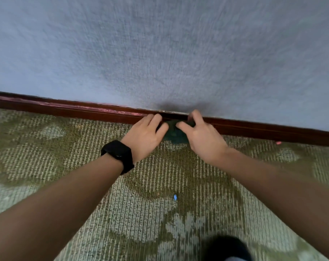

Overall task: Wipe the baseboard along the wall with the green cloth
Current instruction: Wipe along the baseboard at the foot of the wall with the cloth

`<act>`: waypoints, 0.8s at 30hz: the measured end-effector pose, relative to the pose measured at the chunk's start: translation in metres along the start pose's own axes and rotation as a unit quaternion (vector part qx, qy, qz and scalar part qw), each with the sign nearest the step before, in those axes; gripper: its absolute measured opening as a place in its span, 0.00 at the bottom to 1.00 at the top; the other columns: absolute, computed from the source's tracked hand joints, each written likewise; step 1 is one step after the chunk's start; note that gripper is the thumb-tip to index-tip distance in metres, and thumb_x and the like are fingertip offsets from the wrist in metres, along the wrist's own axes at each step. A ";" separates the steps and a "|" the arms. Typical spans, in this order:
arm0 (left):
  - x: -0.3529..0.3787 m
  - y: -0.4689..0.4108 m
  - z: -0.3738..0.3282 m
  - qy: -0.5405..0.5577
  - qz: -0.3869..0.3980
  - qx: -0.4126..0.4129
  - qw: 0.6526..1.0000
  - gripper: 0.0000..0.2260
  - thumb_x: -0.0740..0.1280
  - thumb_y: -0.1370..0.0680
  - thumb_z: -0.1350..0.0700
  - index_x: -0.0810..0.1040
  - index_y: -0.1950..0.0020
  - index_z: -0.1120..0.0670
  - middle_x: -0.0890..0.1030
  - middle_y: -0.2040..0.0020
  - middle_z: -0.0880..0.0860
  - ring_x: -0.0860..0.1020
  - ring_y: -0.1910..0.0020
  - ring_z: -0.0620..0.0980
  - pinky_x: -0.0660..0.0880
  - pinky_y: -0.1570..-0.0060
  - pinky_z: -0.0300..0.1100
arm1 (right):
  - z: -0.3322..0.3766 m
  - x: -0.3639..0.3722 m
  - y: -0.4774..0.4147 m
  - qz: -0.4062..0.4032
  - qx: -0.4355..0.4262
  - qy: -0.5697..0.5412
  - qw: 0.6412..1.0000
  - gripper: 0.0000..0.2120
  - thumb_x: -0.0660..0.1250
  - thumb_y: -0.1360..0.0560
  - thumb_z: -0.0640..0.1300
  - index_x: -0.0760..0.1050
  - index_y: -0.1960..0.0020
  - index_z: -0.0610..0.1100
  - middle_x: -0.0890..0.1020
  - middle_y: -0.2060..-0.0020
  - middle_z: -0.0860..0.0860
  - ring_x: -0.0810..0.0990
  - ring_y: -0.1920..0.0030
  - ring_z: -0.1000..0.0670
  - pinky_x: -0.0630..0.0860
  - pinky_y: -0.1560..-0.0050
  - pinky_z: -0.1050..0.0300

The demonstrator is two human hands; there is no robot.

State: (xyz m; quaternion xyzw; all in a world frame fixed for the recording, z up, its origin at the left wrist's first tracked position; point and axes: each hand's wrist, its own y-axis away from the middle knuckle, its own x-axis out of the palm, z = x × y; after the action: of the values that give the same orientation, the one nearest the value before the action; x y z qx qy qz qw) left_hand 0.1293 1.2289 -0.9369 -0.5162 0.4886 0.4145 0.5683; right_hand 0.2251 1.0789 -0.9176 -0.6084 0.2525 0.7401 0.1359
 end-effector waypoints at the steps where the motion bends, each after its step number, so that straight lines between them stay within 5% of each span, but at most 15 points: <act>1: -0.002 -0.001 -0.001 0.022 0.020 -0.027 0.999 0.14 0.75 0.41 0.71 0.79 0.57 0.68 0.79 0.60 0.65 0.78 0.65 0.61 0.77 0.68 0.46 | -0.001 0.000 0.001 -0.007 -0.004 -0.017 1.000 0.22 0.64 0.28 0.31 0.67 0.36 0.44 0.64 0.43 0.40 0.70 0.64 0.46 0.75 0.63 0.52; 9: 0.019 -0.007 -0.007 0.175 -0.010 -0.201 0.964 0.08 0.66 0.27 0.67 0.72 0.49 0.67 0.76 0.52 0.64 0.74 0.61 0.58 0.72 0.63 0.46 | -0.019 0.031 -0.009 -0.131 0.012 -0.206 0.970 0.11 0.66 0.26 0.38 0.69 0.45 0.39 0.74 0.47 0.43 0.79 0.56 0.43 0.76 0.58 0.53; 13: 0.017 -0.010 -0.015 0.342 -0.037 -0.406 0.847 0.08 0.62 0.23 0.63 0.65 0.47 0.58 0.76 0.63 0.53 0.73 0.72 0.47 0.72 0.76 0.37 | -0.013 0.041 -0.006 -0.150 0.071 -0.351 0.922 0.09 0.66 0.25 0.42 0.66 0.50 0.44 0.75 0.62 0.53 0.76 0.67 0.55 0.70 0.71 0.72; 15: 0.013 -0.011 -0.018 0.368 -0.057 -0.466 0.803 0.09 0.62 0.22 0.61 0.63 0.46 0.57 0.73 0.63 0.49 0.73 0.70 0.44 0.72 0.74 0.36 | -0.006 0.043 -0.006 -0.161 0.130 -0.427 0.880 0.12 0.68 0.26 0.44 0.64 0.51 0.47 0.74 0.64 0.55 0.73 0.68 0.61 0.69 0.74 0.76; 18: 0.006 -0.007 -0.019 0.397 -0.072 -0.501 0.765 0.12 0.61 0.21 0.61 0.61 0.40 0.58 0.73 0.57 0.51 0.75 0.61 0.49 0.77 0.60 0.47 | 0.003 0.048 -0.006 -0.156 0.178 -0.547 0.803 0.12 0.67 0.25 0.44 0.63 0.50 0.49 0.78 0.58 0.48 0.78 0.62 0.54 0.75 0.69 0.69; 20: 0.002 -0.004 -0.017 0.419 -0.071 -0.517 0.743 0.12 0.61 0.20 0.63 0.59 0.42 0.55 0.73 0.54 0.53 0.76 0.55 0.53 0.78 0.50 0.54 | 0.008 0.048 -0.006 -0.141 0.187 -0.598 0.766 0.12 0.65 0.24 0.43 0.62 0.49 0.51 0.79 0.54 0.45 0.80 0.57 0.49 0.80 0.62 0.55; 24: -0.008 -0.004 -0.013 0.454 -0.022 -0.529 0.717 0.08 0.61 0.21 0.63 0.65 0.48 0.53 0.75 0.48 0.57 0.77 0.51 0.59 0.78 0.52 0.56 | 0.013 0.041 -0.012 -0.109 0.205 -0.628 0.743 0.12 0.62 0.23 0.41 0.64 0.56 0.56 0.78 0.53 0.45 0.79 0.54 0.45 0.79 0.57 0.46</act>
State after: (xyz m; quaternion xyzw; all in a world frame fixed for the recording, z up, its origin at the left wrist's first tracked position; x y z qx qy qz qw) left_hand 0.1297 1.2156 -0.9286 -0.8694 0.3780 0.3085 -0.0783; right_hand 0.2116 1.0920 -0.9578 0.0129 0.1875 0.8650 0.4653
